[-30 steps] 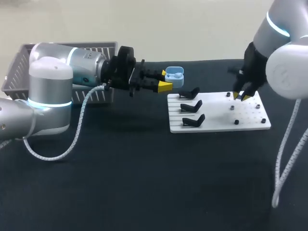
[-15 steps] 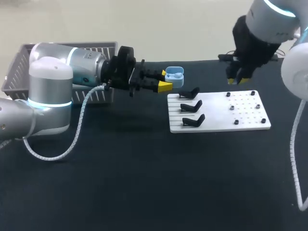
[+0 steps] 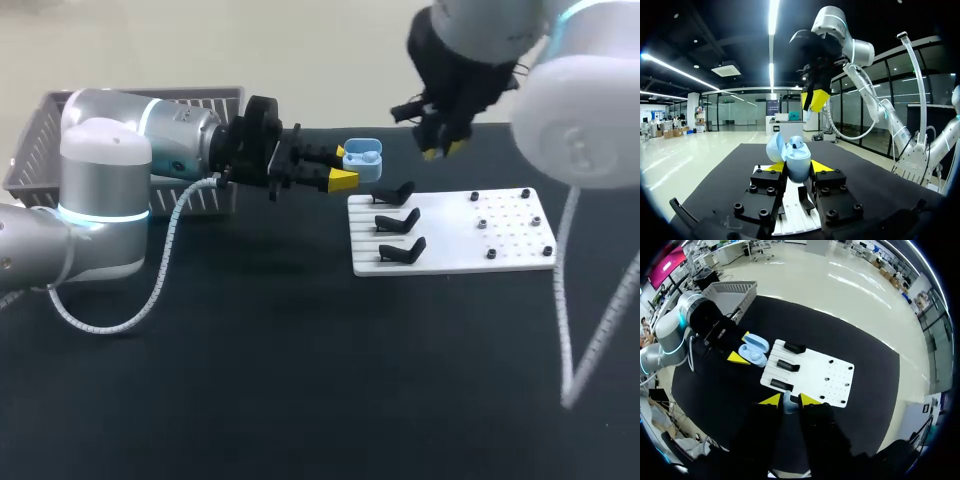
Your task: Pick up each earbud case from the left stands, insert the matching earbuds, close the lid, and place the case in the box.
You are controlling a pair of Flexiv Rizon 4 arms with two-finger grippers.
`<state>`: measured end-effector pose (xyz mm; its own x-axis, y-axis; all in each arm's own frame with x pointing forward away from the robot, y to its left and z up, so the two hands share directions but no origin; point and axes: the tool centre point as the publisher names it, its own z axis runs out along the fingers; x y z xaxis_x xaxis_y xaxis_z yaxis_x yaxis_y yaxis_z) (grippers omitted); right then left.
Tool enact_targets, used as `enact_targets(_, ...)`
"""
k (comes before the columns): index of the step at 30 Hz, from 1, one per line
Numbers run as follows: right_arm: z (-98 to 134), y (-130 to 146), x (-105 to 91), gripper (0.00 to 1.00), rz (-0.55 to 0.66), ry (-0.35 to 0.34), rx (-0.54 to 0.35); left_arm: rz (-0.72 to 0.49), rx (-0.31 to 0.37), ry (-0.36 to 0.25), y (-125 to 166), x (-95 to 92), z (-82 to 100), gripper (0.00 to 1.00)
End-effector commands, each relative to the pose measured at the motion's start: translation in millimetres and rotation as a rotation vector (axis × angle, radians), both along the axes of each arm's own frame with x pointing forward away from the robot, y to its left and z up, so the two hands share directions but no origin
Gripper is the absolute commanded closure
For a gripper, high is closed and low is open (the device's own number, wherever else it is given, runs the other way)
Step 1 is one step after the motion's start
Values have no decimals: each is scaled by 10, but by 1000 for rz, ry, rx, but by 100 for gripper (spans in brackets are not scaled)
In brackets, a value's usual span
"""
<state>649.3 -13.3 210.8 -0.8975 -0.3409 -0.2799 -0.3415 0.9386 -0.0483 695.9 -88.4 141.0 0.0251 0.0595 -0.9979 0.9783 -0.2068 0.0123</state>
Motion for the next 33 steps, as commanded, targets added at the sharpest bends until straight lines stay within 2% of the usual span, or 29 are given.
enact_targets(1, 31, 215, 96, 100, 14, 104, -69, 1, 0, -1, 0, -1, -3, 100)
enact_targets(10, 34, 406, 69, 100, 56, 143, -121, 1, 0, -1, 0, -1, -3, 100)
enact_targets(18, 59, 490, 64, 100, 61, 153, -130, 1, 0, -1, 0, -1, -3, 100)
enact_targets(33, 47, 671, 162, 100, 47, 167, -167, 1, 0, -1, 0, -1, -3, 100)
